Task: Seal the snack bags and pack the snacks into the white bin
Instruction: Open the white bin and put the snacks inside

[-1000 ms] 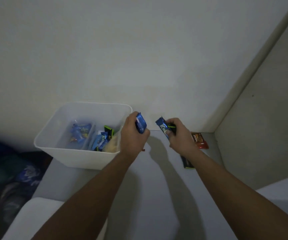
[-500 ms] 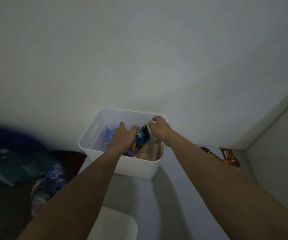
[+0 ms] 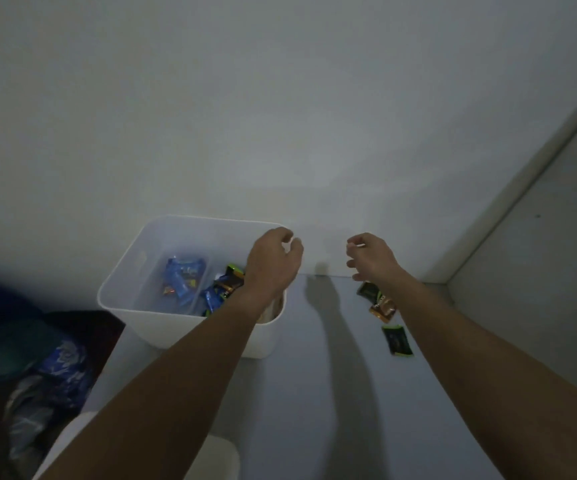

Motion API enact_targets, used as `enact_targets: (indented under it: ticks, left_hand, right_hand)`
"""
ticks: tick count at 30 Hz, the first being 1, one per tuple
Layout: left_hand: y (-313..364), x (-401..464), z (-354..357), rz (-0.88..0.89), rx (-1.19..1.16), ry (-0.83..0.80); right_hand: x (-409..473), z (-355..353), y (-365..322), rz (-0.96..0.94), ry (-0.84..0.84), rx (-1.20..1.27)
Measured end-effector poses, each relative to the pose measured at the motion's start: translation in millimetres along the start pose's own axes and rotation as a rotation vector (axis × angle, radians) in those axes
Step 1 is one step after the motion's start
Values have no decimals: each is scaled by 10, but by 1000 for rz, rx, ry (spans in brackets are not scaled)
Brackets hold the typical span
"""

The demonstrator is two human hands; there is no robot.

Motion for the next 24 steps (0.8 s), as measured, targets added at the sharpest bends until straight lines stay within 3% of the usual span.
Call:
enact_targets:
  ticks: [5, 11, 18, 24]
  left_hand:
    - [304, -144, 887, 169, 10, -167]
    - [56, -388, 1945, 70, 155, -468]
    - [-281, -312, 2643, 89, 350, -497]
    - [-474, -224, 3075, 222, 507, -479]
  right_hand:
    - [106, -632, 683, 72, 112, -144]
    - [56, -1074, 1362, 77, 106, -250]
    - [226, -905, 2202, 4, -154, -650]
    - [483, -668, 2461, -123, -175, -767]
Point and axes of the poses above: each hand's wrist, its own x-axis towards the middle knuckle, its own z-axis out of the palm, y = z × x, the point moved 4 cm from there along x, towards the middle knuckle, and after that the axes turned 3 degrees about -x, right-handed, at the moved point
